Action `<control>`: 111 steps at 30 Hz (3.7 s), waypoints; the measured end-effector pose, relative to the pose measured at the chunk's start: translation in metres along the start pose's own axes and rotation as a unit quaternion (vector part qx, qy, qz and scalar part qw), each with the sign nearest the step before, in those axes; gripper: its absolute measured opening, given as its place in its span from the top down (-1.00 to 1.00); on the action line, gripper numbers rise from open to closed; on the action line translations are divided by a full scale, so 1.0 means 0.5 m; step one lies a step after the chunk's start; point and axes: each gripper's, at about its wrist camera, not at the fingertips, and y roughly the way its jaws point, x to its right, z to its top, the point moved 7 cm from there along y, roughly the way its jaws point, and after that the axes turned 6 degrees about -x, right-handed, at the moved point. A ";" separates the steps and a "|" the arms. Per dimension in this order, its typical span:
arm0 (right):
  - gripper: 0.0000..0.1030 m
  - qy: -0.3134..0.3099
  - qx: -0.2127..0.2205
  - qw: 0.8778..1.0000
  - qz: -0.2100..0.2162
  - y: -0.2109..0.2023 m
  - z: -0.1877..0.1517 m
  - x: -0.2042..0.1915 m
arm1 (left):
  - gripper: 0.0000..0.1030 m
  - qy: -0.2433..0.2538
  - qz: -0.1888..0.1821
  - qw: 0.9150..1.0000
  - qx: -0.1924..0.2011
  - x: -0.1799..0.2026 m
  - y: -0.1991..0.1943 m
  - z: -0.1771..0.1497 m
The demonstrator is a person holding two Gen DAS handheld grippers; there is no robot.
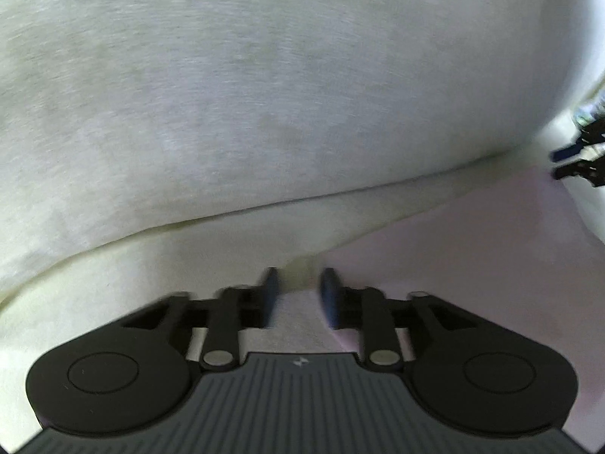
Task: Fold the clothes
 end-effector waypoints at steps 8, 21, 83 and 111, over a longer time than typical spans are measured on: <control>0.43 0.143 0.015 0.989 0.038 -0.138 -0.083 -0.008 | 0.13 -0.087 -0.008 0.996 0.004 -0.007 -0.148 -0.118; 0.35 0.269 -0.028 0.950 0.157 -0.219 -0.306 -0.193 | 0.11 -0.041 -0.106 0.992 -0.047 0.147 -0.231 -0.336; 0.96 0.303 -0.011 0.889 0.342 -0.118 -0.363 -0.159 | 0.44 0.326 -0.259 0.896 -0.156 0.695 -0.055 -0.063; 0.33 0.542 0.060 0.793 0.270 -0.179 -0.368 -0.243 | 0.65 0.512 -0.132 0.845 -0.077 0.599 0.026 0.196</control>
